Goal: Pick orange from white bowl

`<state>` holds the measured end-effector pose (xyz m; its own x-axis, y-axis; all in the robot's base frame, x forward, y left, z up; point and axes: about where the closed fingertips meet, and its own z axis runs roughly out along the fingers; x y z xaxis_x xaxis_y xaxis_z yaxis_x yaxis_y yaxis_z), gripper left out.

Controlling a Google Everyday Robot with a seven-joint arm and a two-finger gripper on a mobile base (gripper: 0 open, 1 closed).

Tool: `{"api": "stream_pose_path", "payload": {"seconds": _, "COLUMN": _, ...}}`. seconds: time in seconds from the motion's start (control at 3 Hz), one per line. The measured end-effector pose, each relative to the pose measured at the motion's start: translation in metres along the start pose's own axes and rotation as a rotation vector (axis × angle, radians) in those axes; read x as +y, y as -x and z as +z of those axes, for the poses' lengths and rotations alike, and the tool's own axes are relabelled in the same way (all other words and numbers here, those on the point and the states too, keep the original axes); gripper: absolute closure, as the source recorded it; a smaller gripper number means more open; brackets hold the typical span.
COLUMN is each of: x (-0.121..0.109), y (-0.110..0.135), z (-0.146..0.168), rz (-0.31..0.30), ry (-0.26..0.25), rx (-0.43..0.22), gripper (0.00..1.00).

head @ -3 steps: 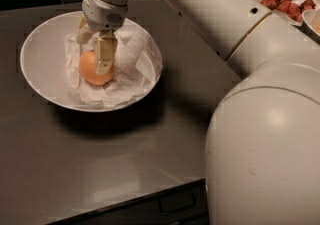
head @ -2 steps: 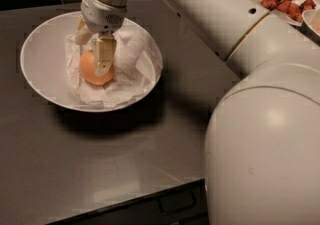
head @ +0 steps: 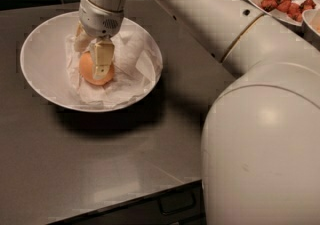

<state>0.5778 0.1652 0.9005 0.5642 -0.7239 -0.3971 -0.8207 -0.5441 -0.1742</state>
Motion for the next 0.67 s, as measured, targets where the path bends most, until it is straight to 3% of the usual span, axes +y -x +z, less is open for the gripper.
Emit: {"api": "stream_pose_path", "payload": {"seconds": 0.67, "x": 0.0117, "y": -0.001, "z": 0.0073, "rz": 0.012, "ry": 0.027, "rx": 0.001, "gripper": 0.34}}
